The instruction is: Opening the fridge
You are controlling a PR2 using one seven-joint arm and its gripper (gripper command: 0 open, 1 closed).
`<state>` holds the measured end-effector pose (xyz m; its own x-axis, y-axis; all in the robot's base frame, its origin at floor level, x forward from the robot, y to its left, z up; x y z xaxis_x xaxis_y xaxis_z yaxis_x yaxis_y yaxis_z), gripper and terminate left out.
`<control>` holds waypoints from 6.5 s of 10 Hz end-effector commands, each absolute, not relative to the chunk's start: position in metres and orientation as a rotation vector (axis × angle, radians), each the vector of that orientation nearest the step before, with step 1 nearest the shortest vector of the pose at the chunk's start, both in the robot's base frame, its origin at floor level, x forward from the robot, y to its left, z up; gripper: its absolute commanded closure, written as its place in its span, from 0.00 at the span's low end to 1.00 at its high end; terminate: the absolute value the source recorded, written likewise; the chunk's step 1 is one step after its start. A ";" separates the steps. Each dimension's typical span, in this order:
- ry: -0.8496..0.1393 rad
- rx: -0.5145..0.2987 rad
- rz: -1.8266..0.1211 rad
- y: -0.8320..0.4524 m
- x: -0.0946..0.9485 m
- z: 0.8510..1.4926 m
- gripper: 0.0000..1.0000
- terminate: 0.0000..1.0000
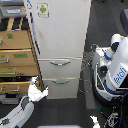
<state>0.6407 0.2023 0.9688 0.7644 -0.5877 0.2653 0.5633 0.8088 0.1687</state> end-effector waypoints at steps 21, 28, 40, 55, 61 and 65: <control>-0.007 -0.066 0.016 0.349 0.876 1.103 0.00 0.00; 0.029 -0.071 -0.021 0.307 0.910 1.090 0.00 0.00; 0.028 -0.177 -0.073 0.303 0.942 1.069 0.00 0.00; 0.045 -0.241 -0.128 0.282 0.922 1.071 1.00 0.00; -0.139 -0.204 -0.537 0.160 0.683 1.238 1.00 0.00; -0.137 -0.572 -0.893 -0.056 0.407 1.366 1.00 0.00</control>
